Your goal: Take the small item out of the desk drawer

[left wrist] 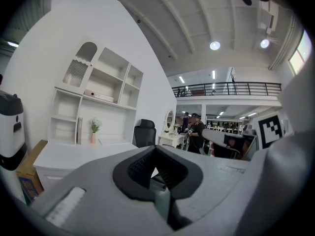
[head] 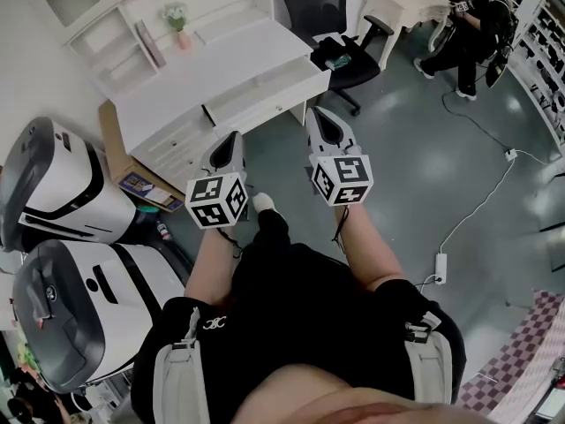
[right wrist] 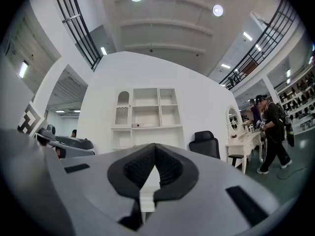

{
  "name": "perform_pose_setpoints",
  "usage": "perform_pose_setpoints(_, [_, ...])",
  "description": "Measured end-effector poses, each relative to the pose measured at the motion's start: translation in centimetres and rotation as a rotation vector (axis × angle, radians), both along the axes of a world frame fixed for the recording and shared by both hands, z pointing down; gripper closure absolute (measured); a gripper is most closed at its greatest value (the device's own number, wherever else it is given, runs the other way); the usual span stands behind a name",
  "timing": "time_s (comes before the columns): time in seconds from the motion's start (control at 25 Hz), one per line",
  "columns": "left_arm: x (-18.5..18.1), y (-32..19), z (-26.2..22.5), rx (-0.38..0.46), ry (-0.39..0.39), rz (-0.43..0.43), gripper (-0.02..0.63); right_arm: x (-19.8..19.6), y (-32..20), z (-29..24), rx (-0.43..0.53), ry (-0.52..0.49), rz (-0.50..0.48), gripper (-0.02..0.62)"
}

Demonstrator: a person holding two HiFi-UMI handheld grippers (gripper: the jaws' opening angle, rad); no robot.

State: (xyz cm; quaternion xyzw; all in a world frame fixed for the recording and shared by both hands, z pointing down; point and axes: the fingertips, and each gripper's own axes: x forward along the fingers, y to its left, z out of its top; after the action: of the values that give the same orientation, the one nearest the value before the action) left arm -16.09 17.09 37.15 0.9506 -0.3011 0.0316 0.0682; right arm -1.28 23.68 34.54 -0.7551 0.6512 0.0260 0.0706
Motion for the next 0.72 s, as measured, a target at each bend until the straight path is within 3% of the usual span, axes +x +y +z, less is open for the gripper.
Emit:
perform_pose_setpoints(0.32, [4.3,-5.1,-0.3,0.001,0.016,0.037,0.592,3.8,-5.7,0.3,-0.017,-0.001,0.009,0.598])
perform_pose_setpoints(0.72, [10.4,-18.6,1.2,-0.042,0.008,0.039,0.592,9.7,-19.2,1.5,-0.061,-0.003,0.009,0.598])
